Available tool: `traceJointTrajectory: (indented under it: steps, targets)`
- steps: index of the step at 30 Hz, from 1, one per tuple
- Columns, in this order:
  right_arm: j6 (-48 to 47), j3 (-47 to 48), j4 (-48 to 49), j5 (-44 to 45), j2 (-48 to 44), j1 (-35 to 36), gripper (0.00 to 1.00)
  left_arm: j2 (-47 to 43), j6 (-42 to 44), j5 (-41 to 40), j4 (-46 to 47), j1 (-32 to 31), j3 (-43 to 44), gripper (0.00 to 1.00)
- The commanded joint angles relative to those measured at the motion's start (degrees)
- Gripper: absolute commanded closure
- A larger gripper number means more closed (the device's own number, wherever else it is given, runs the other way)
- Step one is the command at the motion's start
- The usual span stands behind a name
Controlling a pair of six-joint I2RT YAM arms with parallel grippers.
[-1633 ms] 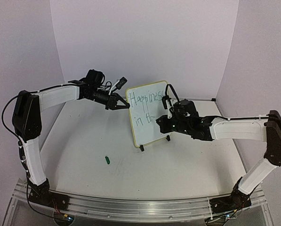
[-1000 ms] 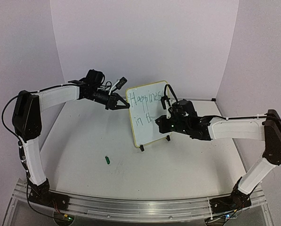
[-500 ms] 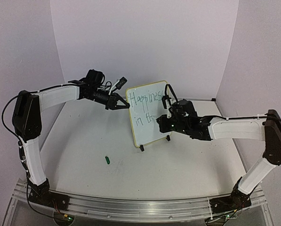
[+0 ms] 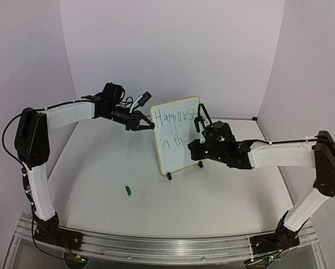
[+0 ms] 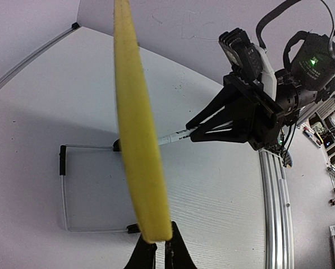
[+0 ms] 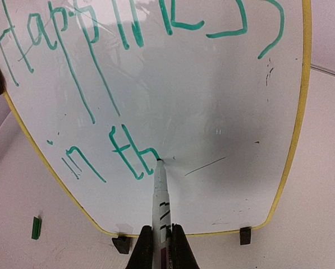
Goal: Write a sentence on the whiteboard
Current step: Write on the whiteboard with the whiteboard marker without the cap.
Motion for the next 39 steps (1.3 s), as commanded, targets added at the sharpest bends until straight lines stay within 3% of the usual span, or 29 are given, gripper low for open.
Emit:
traceJointTrajectory:
  steps: [1,13,39]
  targets:
    - [1.7,-1.9,0.9,1.3,-0.6,-0.2,1.0,0.7,0.6,-0.9,-6.9,-1.4,0.0,1.0]
    - [1.4,-2.7,1.5,0.1,-5.5,-0.3,1.0,0.8,0.6,-0.9,-6.9,-1.5,0.0,1.0]
    - [0.0,1.8,0.9,1.8,-0.1,-0.3,1.0,0.5,0.7,-0.9,-6.9,-1.5,-0.1,1.0]
